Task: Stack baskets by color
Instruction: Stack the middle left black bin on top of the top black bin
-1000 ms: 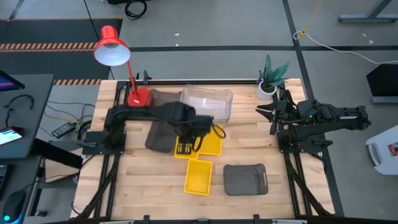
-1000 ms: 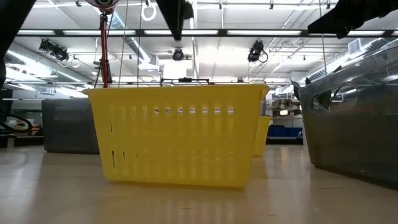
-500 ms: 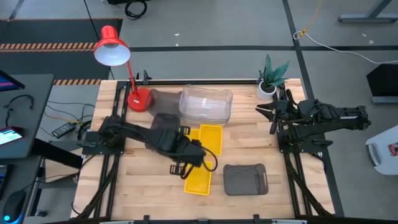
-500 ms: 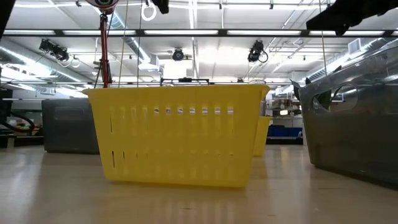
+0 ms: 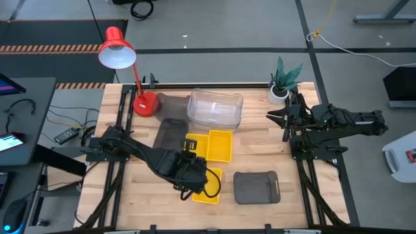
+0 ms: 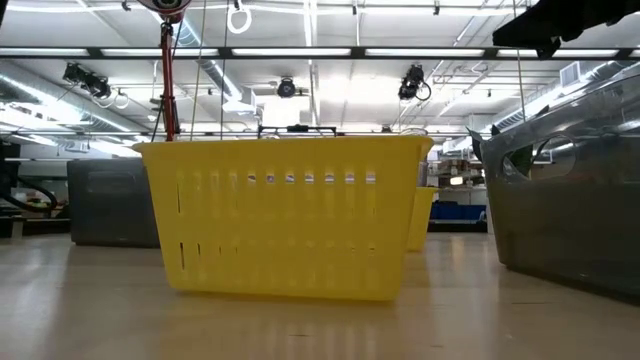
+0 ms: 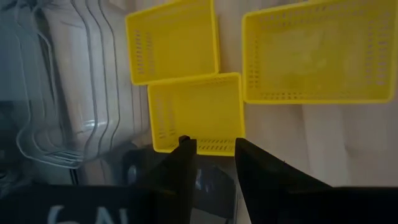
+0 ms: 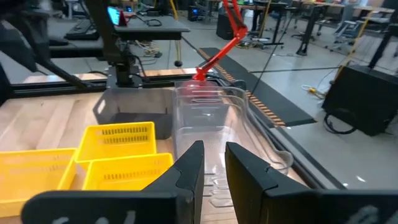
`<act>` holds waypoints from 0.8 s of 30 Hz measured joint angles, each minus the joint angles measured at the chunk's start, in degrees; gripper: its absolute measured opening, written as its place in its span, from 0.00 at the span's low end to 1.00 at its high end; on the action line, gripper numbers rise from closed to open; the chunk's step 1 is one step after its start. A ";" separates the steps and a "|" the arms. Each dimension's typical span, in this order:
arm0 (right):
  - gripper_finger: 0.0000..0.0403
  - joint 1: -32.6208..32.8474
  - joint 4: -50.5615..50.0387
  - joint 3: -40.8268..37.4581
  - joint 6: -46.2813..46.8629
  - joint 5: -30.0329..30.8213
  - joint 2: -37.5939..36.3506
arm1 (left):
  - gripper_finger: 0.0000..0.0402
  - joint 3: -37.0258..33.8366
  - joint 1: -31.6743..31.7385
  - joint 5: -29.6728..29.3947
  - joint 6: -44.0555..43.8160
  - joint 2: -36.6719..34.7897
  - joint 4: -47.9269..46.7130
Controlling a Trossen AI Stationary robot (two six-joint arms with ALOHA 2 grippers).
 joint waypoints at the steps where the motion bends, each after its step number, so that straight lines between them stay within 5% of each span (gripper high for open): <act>1: 0.18 0.00 -0.02 0.00 0.12 -0.19 0.00 | 0.29 -1.20 -0.08 -0.35 -0.02 -0.14 0.49; 12: 0.18 0.00 0.21 0.00 0.15 -0.17 0.59 | 0.29 -29.91 -0.28 -1.06 -1.44 -14.30 18.82; 24: 0.18 0.00 1.77 0.00 -0.36 0.14 1.58 | 0.29 -51.35 2.99 8.56 -10.39 -29.20 26.94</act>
